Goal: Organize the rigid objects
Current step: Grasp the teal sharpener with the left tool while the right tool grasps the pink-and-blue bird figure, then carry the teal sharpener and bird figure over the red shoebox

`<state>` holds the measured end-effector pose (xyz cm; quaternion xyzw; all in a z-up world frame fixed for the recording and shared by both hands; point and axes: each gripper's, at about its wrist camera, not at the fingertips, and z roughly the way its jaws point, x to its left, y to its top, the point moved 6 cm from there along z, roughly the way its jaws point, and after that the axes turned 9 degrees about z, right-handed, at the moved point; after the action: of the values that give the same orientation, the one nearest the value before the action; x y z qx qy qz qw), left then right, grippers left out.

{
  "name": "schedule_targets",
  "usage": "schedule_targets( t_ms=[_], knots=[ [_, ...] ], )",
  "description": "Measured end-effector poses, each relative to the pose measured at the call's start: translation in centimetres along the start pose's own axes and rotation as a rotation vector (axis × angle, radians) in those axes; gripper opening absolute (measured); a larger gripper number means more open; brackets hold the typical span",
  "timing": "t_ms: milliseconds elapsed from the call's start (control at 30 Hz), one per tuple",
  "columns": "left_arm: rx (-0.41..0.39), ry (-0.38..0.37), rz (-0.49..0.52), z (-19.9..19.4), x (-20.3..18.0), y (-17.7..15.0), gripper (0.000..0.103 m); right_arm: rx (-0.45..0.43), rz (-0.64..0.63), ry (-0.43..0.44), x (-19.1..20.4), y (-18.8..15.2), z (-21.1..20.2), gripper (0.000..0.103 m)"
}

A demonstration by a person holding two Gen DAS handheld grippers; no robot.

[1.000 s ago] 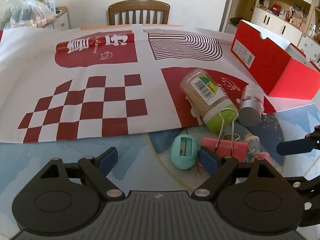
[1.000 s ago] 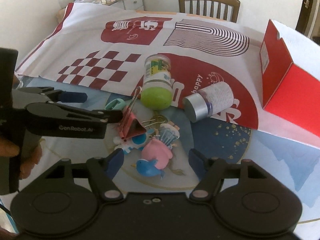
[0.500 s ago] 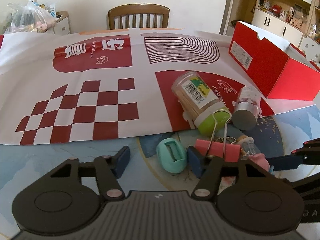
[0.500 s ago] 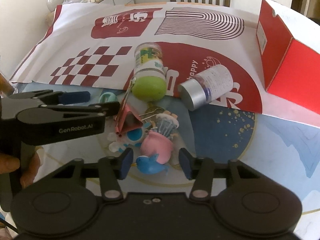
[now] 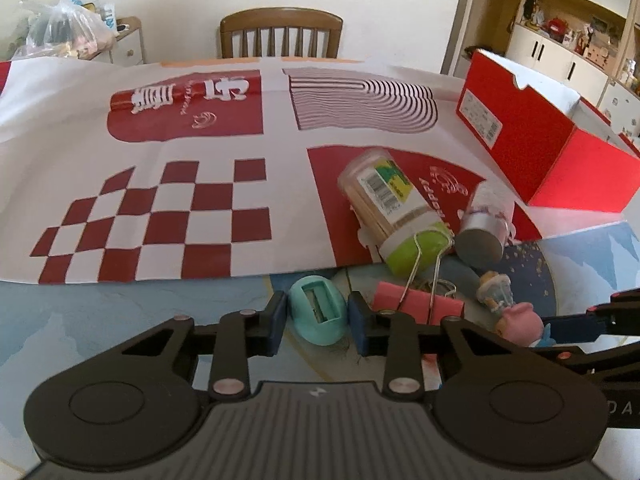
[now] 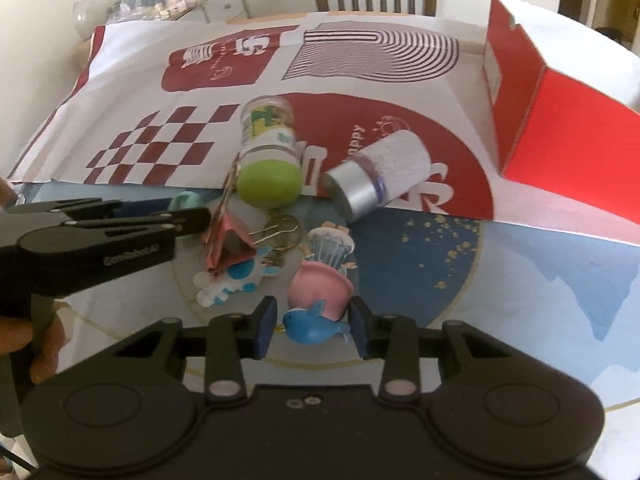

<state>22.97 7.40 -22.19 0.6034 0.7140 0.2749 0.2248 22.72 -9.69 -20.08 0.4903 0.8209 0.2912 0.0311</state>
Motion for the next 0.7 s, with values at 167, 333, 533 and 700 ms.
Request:
schedule_targets(
  t_ms=[167,333,533,700],
  knots=[
    [-0.004,-0.005,-0.026,-0.9,0.4,0.5,0.033,-0.034,0.009,0.008,-0.4,0.3,-1.3,0.038],
    [0.002,-0.024,-0.054,-2.0,0.2,0.9,0.033,-0.065,0.041,0.028,-1.1,1.0,-2.9,0.038],
    [0.021,-0.055,-0.061,-2.9,-0.8,1.6,0.033,-0.076,0.054,0.051,-2.0,1.5,-4.6,0.038],
    [0.054,-0.083,-0.035,-3.3,-2.4,2.1,0.033,-0.08,0.058,0.066,-3.4,1.5,-6.1,0.038]
  ],
)
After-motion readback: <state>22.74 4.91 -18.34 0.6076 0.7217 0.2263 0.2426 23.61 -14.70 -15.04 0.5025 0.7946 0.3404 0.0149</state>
